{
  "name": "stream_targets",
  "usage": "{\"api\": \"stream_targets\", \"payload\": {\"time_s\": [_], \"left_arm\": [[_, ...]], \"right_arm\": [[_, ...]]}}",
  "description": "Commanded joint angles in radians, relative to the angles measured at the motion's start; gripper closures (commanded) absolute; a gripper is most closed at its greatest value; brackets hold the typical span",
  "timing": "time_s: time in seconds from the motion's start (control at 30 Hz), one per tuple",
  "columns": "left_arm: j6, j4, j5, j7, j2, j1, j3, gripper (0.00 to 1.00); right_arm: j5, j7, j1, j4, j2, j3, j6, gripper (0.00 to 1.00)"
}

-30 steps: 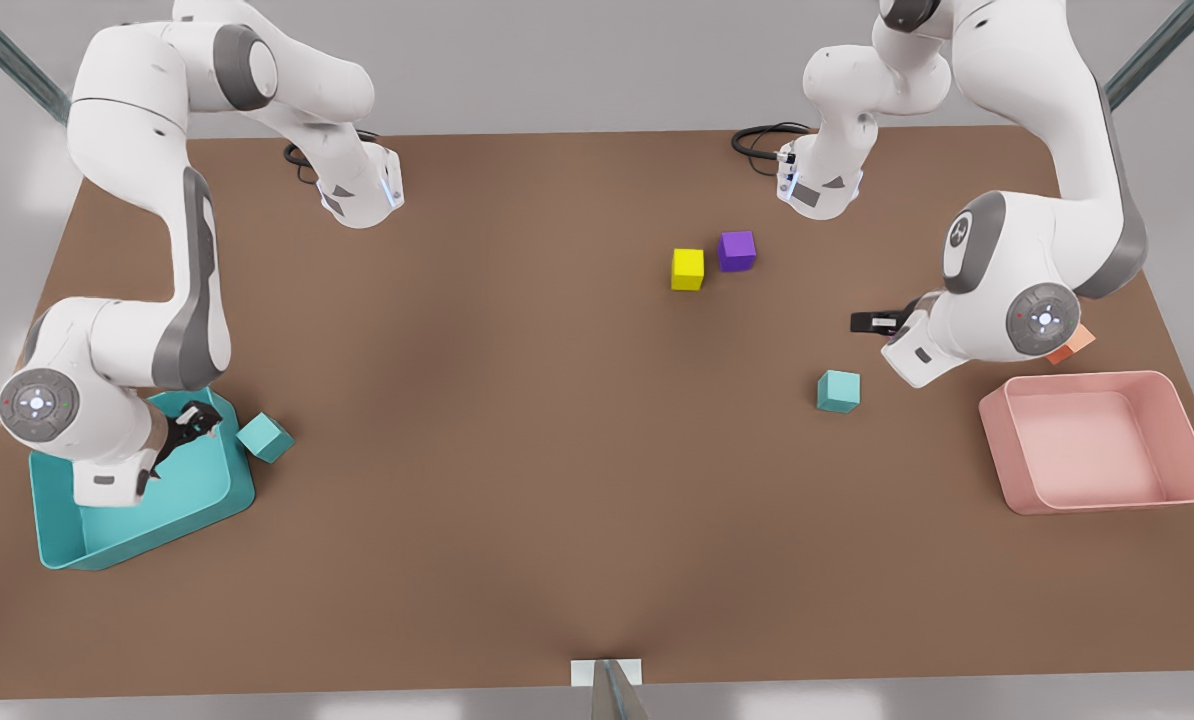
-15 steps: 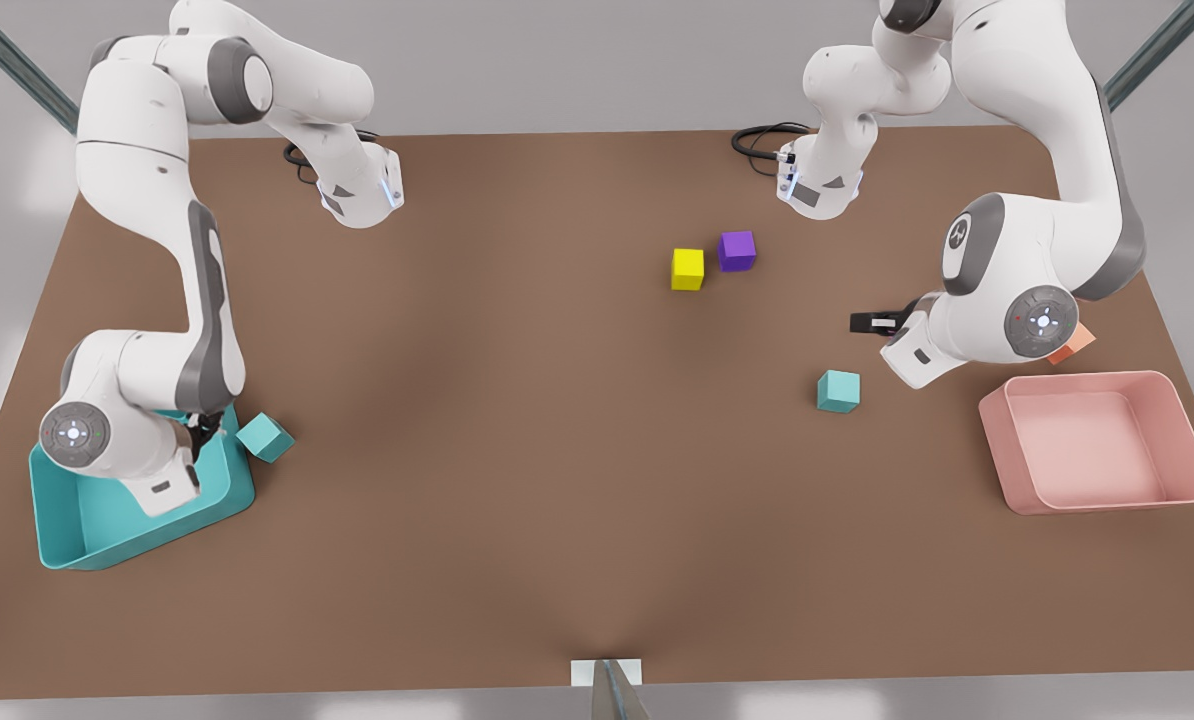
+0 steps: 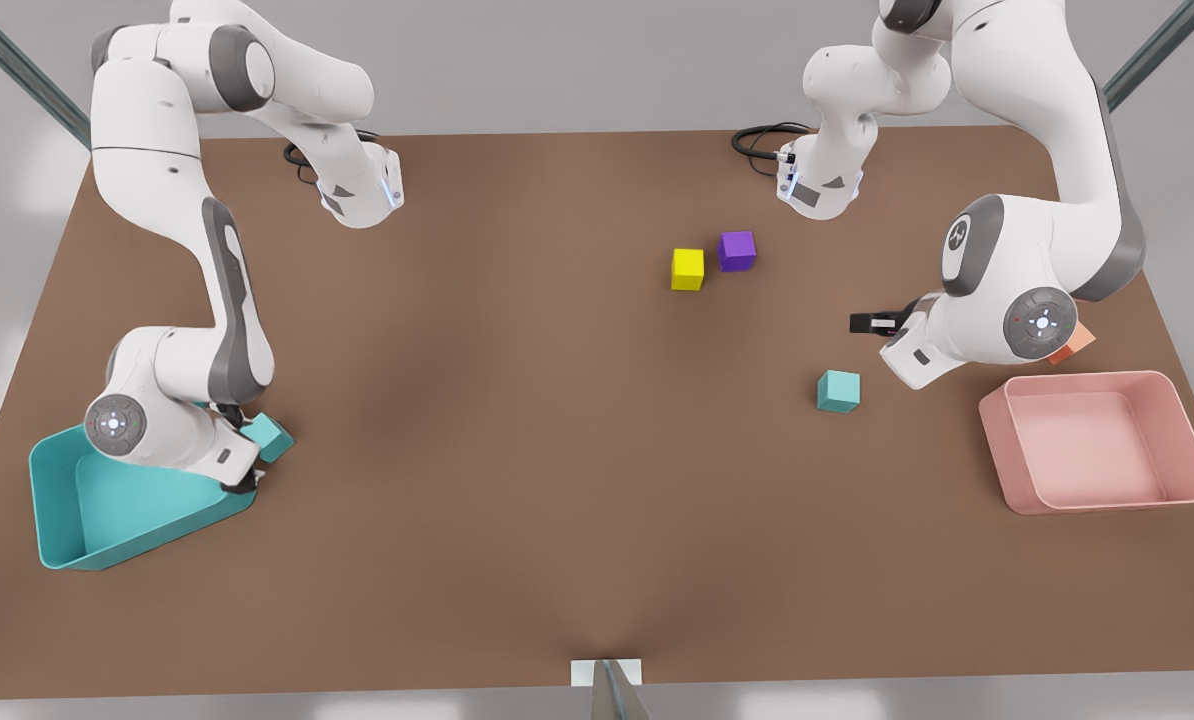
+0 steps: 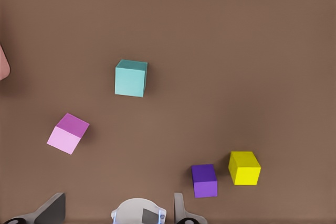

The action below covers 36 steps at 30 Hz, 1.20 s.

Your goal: Stack the two blue cubes on top of each other

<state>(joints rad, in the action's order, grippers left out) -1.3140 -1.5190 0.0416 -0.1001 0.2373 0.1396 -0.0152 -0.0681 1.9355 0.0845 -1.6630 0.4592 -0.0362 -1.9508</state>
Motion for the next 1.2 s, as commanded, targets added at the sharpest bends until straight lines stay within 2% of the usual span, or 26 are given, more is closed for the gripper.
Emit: {"api": "stream_targets", "payload": {"time_s": [0.0, 0.27, 0.47, 1.17], "left_arm": [[0.001, 0.000, -0.002, 0.000, -0.001, 0.000, 0.000, 0.00], [0.002, -0.003, -0.002, 0.000, 0.004, -0.002, 0.000, 0.00], [0.018, -0.003, -0.002, 0.000, 0.002, -0.002, 0.000, 0.00], [0.016, -0.006, -0.002, 0.000, 0.005, -0.008, 0.000, 0.00]], "right_arm": [[0.008, 0.678, 0.001, -0.024, -0.008, 0.002, -0.036, 0.00], [0.008, 0.706, 0.037, -0.181, -0.051, 0.006, -0.200, 0.00], [0.024, 0.704, 0.075, -0.233, -0.044, 0.007, -0.313, 0.00], [0.056, 0.694, 0.109, -0.314, -0.022, 0.009, -0.412, 0.00]]}}
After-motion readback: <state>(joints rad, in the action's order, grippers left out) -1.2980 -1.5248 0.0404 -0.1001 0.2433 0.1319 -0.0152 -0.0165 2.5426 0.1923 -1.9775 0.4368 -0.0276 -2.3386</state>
